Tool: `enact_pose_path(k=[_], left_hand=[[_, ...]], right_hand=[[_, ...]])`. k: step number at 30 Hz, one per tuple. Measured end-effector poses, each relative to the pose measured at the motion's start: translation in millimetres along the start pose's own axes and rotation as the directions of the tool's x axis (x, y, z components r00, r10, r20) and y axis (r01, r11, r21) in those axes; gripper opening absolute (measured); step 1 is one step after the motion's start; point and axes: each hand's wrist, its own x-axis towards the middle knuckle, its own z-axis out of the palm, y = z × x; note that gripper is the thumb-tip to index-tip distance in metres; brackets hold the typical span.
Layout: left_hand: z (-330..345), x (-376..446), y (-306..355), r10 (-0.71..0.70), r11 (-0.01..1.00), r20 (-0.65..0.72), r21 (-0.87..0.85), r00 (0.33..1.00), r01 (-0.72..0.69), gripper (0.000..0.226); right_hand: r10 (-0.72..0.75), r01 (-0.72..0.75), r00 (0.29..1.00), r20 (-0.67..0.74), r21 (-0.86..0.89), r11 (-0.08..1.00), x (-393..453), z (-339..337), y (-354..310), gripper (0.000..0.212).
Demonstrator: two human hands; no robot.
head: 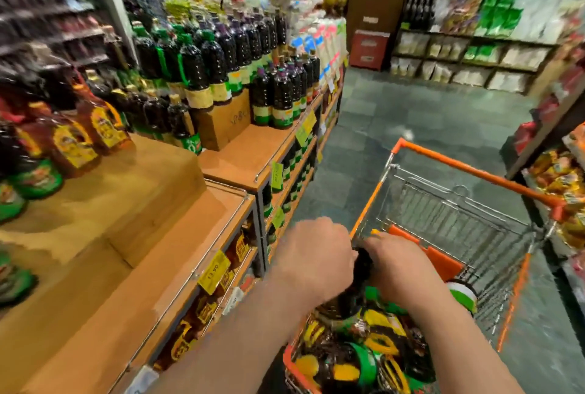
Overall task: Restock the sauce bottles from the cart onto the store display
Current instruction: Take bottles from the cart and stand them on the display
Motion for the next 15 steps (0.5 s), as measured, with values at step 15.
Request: enact_pose_path(k=[15], left_hand=[[-66,-27,-207,-0.123,0.989,-0.162,0.061,0.979,0.135,0.04]], right_hand=[[-0.292,0.305,0.947,-0.137,0.085,0.949,156,-38,-169,0.012]])
